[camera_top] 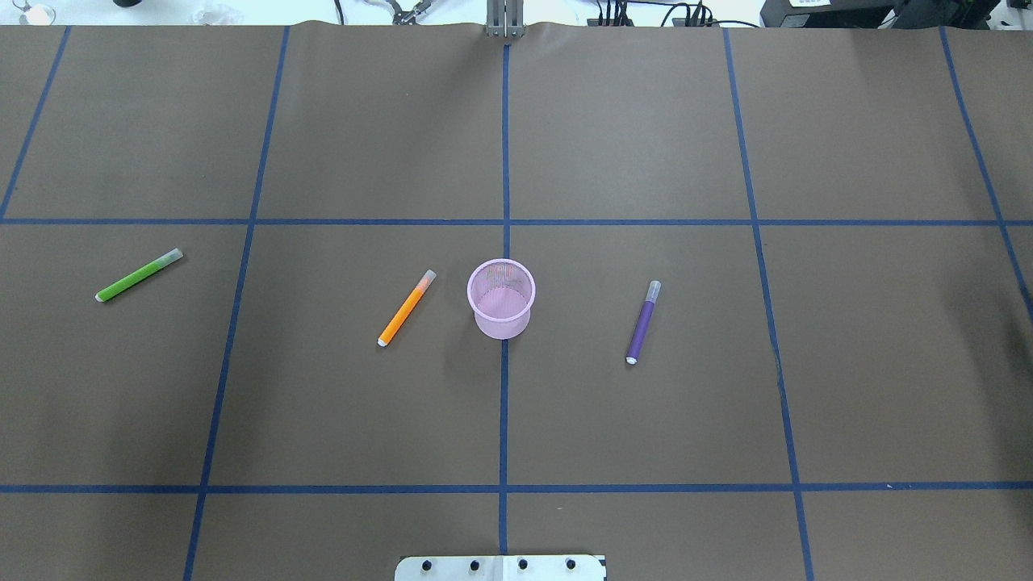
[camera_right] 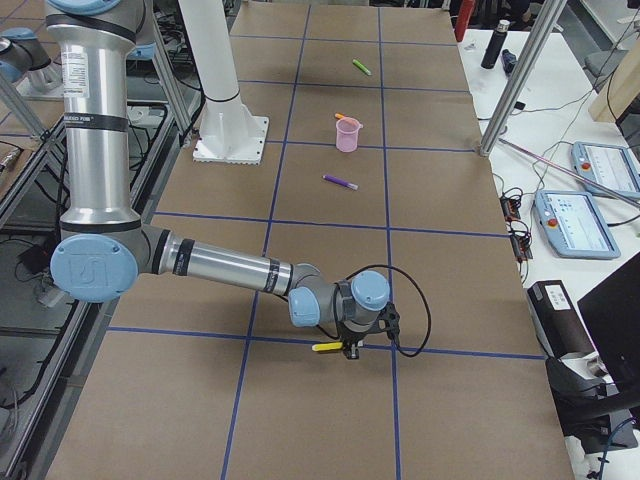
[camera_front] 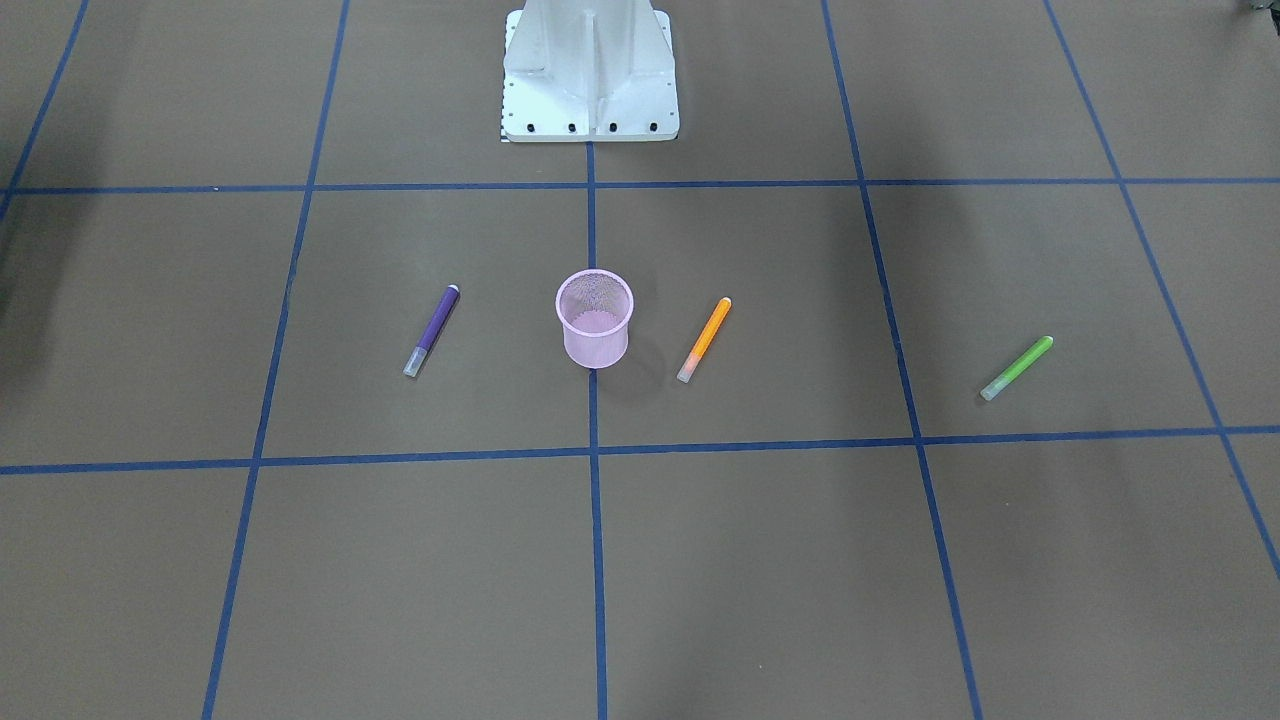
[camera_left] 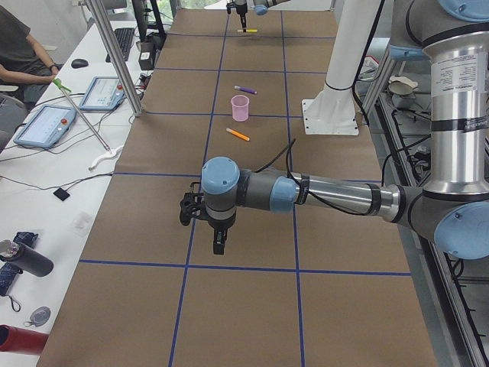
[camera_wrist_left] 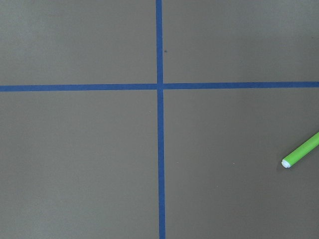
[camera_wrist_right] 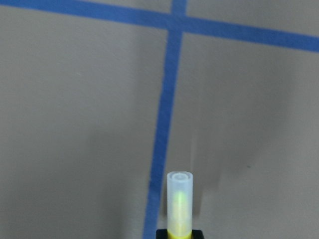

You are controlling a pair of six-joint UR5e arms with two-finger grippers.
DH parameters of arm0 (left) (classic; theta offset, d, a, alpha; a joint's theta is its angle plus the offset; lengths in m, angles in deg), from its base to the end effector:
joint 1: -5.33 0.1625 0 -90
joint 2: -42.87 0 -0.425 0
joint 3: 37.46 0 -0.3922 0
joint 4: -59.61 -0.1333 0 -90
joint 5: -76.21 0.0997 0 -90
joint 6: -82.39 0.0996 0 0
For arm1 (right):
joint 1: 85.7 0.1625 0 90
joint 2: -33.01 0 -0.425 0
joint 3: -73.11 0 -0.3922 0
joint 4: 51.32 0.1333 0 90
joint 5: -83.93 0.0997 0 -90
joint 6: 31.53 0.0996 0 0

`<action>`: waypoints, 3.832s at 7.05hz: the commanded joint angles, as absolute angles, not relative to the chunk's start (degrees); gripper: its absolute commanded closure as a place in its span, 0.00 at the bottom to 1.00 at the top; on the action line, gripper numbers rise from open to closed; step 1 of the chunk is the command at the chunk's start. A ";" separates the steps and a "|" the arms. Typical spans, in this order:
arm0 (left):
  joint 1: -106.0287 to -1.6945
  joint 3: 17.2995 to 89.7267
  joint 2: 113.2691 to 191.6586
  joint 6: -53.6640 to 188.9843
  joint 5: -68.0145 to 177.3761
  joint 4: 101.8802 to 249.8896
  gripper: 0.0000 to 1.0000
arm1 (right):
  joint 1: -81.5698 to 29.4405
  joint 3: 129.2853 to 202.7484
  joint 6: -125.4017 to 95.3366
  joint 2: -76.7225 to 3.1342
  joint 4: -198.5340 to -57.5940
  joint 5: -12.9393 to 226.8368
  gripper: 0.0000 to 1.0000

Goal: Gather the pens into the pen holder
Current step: 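Lift the yellow pen and carry it toward the lilac mesh cup, then lower the yellow pen into the cup and open the right gripper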

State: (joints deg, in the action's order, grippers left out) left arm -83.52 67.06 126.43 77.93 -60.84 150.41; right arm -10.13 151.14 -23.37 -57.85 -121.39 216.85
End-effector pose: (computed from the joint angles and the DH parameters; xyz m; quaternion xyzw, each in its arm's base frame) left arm -0.0514 -0.4507 0.5814 0.0514 0.4009 0.0045 0.9146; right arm -0.0572 -0.4850 0.7346 -0.0150 -0.3694 -0.0734 0.9263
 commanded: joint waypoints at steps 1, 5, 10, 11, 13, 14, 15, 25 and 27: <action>-83.44 68.10 126.37 77.91 -66.67 153.63 0.00 | -10.20 157.80 -10.96 -57.25 -120.84 216.91 1.00; -70.64 68.01 132.06 60.57 -67.14 168.48 0.00 | -15.18 175.47 13.05 -56.47 -120.84 215.86 1.00; -58.66 67.23 140.60 52.59 -57.74 171.23 0.03 | -34.25 180.60 49.28 -39.97 -121.63 201.89 1.00; -56.48 66.96 140.17 55.47 -56.95 171.23 0.03 | -37.59 180.69 54.02 -36.98 -122.59 198.13 1.00; -56.36 65.65 138.15 71.07 -51.42 171.05 0.06 | -45.41 180.60 61.86 -27.07 -132.04 189.44 1.00; -56.37 64.16 137.62 75.40 -51.40 170.96 0.06 | -49.27 180.60 66.94 -24.84 -133.22 184.44 1.00; -56.37 63.19 137.62 77.01 -51.40 171.05 0.06 | -52.62 180.43 70.30 -23.17 -133.41 178.90 1.00; -56.37 61.95 137.70 76.94 -51.40 171.05 0.02 | -66.97 174.64 76.57 -17.27 -143.08 147.65 1.00; -56.28 61.34 137.79 76.59 -51.40 171.05 0.02 | -67.32 173.57 76.48 -16.73 -142.99 147.65 0.55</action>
State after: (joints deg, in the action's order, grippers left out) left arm -56.35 61.84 137.75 76.75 -51.40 171.00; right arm -67.02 174.17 76.57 -17.04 -143.06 147.69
